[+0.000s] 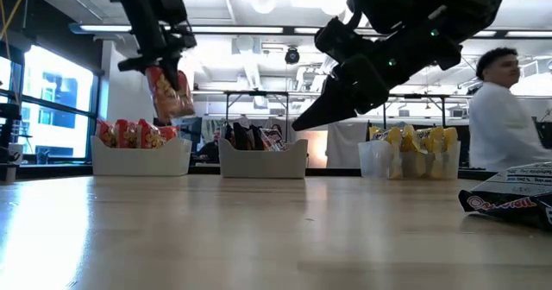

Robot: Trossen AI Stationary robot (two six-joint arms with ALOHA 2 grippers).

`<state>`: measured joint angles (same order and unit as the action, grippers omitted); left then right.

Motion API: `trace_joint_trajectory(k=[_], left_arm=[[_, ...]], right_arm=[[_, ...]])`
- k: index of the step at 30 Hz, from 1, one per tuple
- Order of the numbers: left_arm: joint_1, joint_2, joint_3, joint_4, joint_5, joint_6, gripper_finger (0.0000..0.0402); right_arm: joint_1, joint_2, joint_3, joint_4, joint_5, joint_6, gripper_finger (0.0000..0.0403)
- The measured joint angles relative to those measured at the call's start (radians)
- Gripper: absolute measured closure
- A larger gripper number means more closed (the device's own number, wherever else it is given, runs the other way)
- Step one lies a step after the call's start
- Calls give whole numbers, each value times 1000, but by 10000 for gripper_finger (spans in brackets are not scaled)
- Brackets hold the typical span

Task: Sort Maruchan noodles
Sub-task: Put the orange noodle pack into the white bin

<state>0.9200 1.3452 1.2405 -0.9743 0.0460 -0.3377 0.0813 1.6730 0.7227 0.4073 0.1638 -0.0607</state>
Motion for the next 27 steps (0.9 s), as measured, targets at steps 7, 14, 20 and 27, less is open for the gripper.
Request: trace_joint_trajectory(k=[7, 14, 20, 27], left_arm=[[63, 146, 30, 9, 25, 15, 298], [64, 207, 31, 15, -32, 25, 298], [68, 211, 31, 19, -32, 9, 298], [90, 211, 31, 22, -32, 9, 298]], right_arm=[[-3, 0, 0, -3, -20, -8, 401], [4, 1, 0, -7, -23, -11, 402], [4, 1, 0, -7, -25, 0, 402], [4, 1, 0, -7, -25, 0, 402]])
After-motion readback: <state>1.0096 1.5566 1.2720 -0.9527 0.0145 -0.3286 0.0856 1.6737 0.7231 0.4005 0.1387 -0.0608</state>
